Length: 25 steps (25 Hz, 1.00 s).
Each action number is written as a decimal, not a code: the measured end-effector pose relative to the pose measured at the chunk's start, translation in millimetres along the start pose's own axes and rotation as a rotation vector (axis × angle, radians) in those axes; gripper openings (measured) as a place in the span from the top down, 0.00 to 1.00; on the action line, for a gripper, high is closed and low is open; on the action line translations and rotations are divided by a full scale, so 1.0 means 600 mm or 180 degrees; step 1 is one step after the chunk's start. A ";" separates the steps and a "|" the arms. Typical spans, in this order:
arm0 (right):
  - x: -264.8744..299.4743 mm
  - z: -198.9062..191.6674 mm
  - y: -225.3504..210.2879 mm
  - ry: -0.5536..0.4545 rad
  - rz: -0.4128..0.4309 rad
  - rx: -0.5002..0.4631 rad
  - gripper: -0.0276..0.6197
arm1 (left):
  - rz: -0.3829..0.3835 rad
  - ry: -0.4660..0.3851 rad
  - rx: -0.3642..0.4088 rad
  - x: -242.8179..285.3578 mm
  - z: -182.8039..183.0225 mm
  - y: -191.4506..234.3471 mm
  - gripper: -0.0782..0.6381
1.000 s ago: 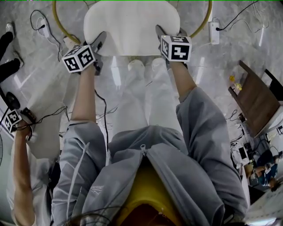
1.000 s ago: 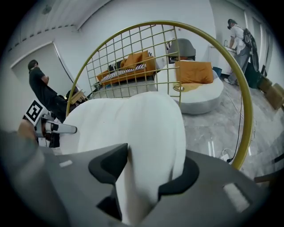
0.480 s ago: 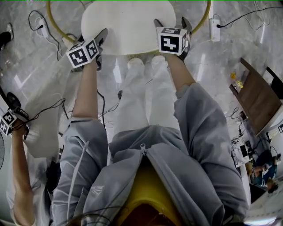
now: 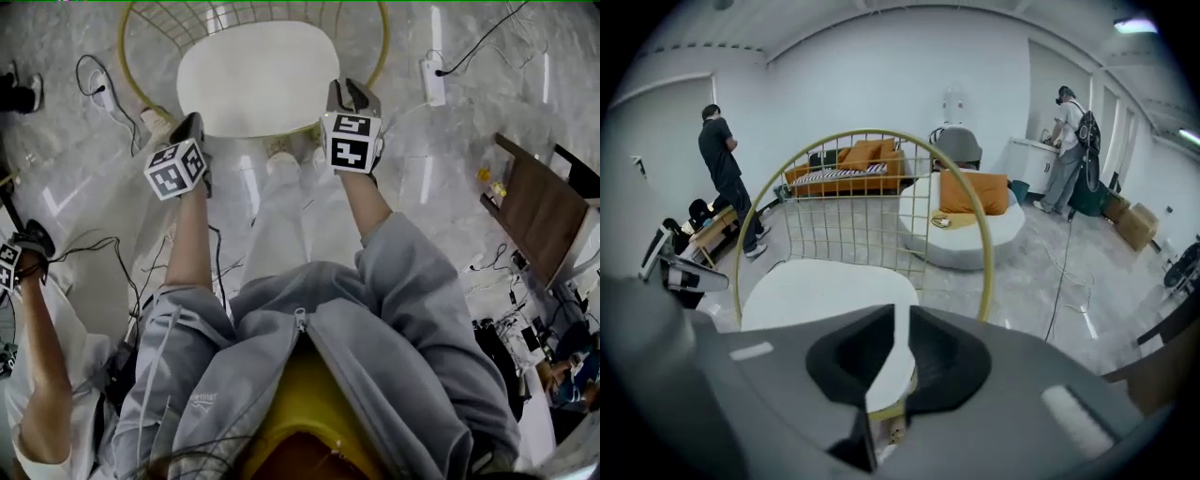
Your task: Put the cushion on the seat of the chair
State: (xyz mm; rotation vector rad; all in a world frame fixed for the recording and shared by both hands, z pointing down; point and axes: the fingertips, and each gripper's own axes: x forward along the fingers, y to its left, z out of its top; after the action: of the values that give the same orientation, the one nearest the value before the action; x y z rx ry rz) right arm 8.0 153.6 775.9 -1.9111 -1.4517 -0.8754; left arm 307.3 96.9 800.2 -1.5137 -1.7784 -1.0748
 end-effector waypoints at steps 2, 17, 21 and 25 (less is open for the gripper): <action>-0.054 -0.003 -0.018 -0.0012 -0.0029 0.0055 0.96 | -0.0103 0.0042 0.0009 -0.031 -0.002 -0.053 0.88; -0.451 0.075 -0.146 -0.0838 -0.0051 0.0308 0.96 | -0.1028 -0.0657 0.0844 -0.283 0.102 -0.507 0.88; -0.541 0.154 -0.175 -0.1375 -0.0162 0.0292 0.96 | -0.1272 -0.1198 0.1170 -0.345 0.198 -0.607 0.88; -0.667 0.209 -0.200 -0.1928 -0.0272 0.0207 0.96 | -0.1416 -0.1781 0.1371 -0.454 0.265 -0.696 0.88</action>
State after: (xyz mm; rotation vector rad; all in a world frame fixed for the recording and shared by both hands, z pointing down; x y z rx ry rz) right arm -166.0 43.4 391.2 -2.1829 -1.8827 -0.2739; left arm -32.2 72.9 402.5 -1.2449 -2.6158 -0.3976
